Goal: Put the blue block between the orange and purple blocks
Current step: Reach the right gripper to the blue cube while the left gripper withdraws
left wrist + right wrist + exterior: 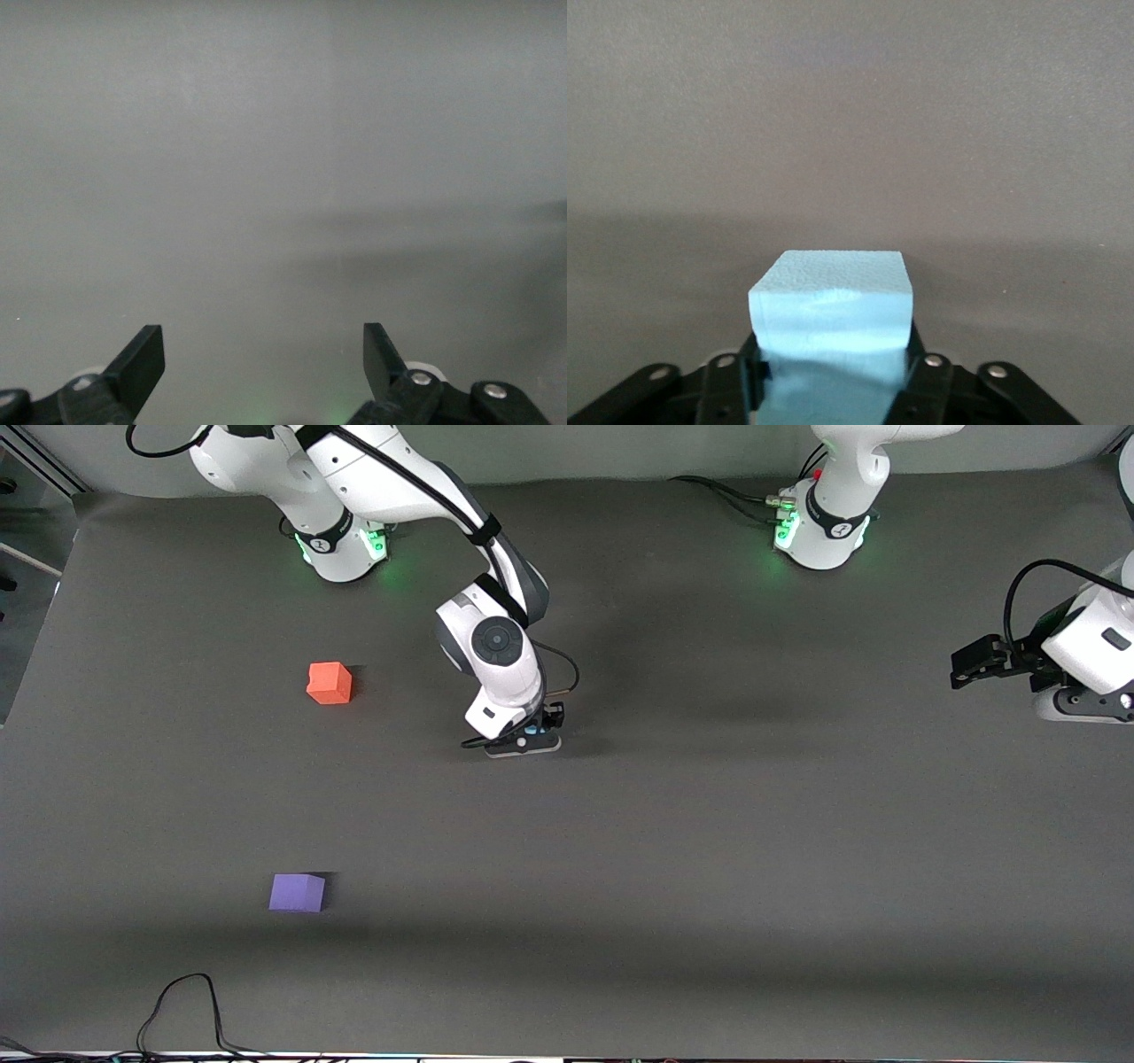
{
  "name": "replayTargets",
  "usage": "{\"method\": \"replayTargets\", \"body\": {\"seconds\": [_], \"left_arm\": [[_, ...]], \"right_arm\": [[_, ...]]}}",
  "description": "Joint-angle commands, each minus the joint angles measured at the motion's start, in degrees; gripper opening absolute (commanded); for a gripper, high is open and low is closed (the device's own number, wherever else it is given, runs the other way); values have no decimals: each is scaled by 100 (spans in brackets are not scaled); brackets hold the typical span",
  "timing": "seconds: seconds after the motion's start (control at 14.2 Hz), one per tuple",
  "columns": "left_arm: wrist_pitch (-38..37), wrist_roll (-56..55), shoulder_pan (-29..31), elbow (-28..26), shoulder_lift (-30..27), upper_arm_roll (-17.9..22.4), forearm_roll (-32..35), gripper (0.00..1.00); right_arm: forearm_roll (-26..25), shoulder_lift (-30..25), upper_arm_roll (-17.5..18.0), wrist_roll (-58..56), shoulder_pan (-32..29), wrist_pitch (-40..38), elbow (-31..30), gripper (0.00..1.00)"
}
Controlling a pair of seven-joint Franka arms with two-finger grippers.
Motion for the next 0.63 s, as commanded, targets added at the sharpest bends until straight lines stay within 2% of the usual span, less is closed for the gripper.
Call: {"method": "replayTargets", "body": {"seconds": [0.0, 0.14, 0.21, 0.35, 0.56], "left_arm": [[-158, 80, -237, 125, 9, 248, 49, 100], [-158, 80, -228, 125, 0, 248, 49, 100], [-158, 80, -228, 125, 0, 248, 57, 100], [-158, 80, -228, 125, -9, 248, 49, 100], [-123, 80, -237, 125, -18, 248, 58, 100]], "right_arm": [[-99, -37, -92, 224, 85, 78, 25, 52], [-116, -308, -170, 127, 33, -106, 51, 51], [-186, -510, -327, -4, 32, -516, 199, 51], [-195, -836, -574, -189, 24, -1674, 856, 51], [-134, -1039, -952, -409, 6, -3494, 2253, 51]]}}
